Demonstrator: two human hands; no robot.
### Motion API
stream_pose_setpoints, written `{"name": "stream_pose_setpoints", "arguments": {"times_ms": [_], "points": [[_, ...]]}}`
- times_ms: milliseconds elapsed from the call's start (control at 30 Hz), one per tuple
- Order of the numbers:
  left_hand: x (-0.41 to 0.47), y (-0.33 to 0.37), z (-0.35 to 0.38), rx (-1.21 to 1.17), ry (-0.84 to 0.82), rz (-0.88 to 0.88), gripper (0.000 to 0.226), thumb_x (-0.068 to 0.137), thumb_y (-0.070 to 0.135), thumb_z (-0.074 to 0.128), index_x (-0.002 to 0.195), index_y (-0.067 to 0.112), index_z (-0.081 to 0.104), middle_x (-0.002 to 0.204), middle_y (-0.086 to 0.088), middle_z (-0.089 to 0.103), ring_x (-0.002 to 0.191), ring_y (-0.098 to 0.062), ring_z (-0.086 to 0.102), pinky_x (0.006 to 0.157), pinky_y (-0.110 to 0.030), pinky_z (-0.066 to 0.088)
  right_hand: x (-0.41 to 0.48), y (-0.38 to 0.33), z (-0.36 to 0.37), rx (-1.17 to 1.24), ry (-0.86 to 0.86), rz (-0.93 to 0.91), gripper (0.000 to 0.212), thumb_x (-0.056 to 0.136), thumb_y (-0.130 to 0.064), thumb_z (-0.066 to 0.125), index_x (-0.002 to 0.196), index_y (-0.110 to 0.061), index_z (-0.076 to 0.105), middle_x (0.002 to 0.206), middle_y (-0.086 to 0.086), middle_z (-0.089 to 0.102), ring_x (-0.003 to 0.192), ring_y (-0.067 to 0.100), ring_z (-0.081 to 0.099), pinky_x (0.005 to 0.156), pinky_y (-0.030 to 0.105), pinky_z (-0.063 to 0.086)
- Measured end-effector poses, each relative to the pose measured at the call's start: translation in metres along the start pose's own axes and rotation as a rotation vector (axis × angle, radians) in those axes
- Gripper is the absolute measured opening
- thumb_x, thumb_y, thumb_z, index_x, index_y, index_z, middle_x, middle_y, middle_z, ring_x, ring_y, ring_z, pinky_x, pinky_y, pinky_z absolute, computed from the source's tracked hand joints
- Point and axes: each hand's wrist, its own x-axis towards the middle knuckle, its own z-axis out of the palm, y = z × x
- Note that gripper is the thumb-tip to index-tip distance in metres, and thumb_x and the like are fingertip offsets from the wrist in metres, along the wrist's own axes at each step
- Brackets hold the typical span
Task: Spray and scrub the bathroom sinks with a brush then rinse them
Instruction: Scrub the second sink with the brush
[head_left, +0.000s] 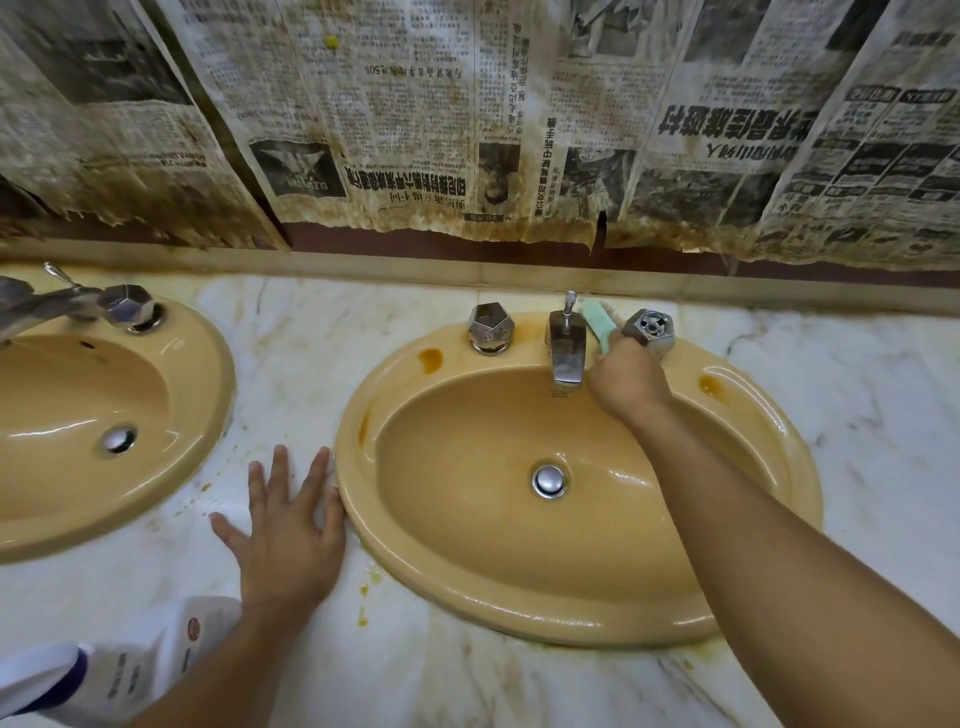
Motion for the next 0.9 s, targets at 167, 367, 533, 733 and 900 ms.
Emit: {"name": "stream_pose_setpoints", "arguments": {"times_ms": [167, 367, 533, 733, 900], "points": [[0.000, -0.001, 0.000, 0.001, 0.000, -0.001, 0.056, 0.104, 0.059, 0.017, 0.158, 0.050, 0.025, 0.173, 0.006, 0.005, 0.159, -0.018, -0.006, 0.117, -0.073, 0.002, -0.023, 0.010, 0.001, -0.041, 0.008, -0.008, 0.041, 0.100, -0.011, 0.045, 0.140, -0.008, 0.049, 0.119, 0.025, 0.062, 0.094, 0.038, 0.054, 0.072, 0.036, 0.040], [-0.001, 0.002, 0.000, -0.008, -0.013, -0.015, 0.052, 0.107, 0.051, 0.028, 0.159, 0.049, 0.026, 0.173, 0.007, 0.005, 0.159, -0.017, -0.006, 0.118, -0.072, 0.002, -0.047, 0.025, 0.000, -0.051, -0.007, -0.029, 0.039, 0.102, -0.016, 0.046, 0.140, -0.008, 0.050, 0.115, 0.025, 0.065, 0.097, 0.040, 0.057, 0.072, 0.035, 0.038], [-0.001, 0.002, -0.001, -0.021, -0.018, -0.021, 0.052, 0.107, 0.052, 0.027, 0.159, 0.049, 0.025, 0.173, 0.007, 0.004, 0.159, -0.016, -0.008, 0.119, -0.071, -0.001, 0.012, 0.000, -0.004, 0.003, -0.030, -0.008, 0.040, 0.099, -0.013, 0.045, 0.138, -0.004, 0.051, 0.123, 0.023, 0.063, 0.109, 0.040, 0.060, 0.077, 0.034, 0.042], [0.000, 0.001, -0.001, -0.015, -0.018, -0.018, 0.053, 0.107, 0.053, 0.025, 0.159, 0.050, 0.024, 0.173, 0.007, 0.003, 0.159, -0.016, -0.009, 0.119, -0.072, -0.001, -0.035, 0.021, -0.001, 0.015, -0.027, -0.022, 0.036, 0.102, -0.018, 0.047, 0.136, -0.012, 0.053, 0.106, 0.019, 0.063, 0.088, 0.035, 0.054, 0.070, 0.035, 0.041], [0.001, 0.001, 0.000, 0.005, -0.021, -0.025, 0.054, 0.106, 0.054, 0.022, 0.160, 0.050, 0.020, 0.173, 0.008, 0.001, 0.159, -0.016, -0.010, 0.119, -0.071, 0.000, -0.047, 0.024, -0.005, 0.102, -0.057, 0.008, 0.027, 0.101, -0.021, 0.047, 0.123, -0.013, 0.061, 0.094, 0.012, 0.062, 0.085, 0.037, 0.061, 0.062, 0.036, 0.049]]}}
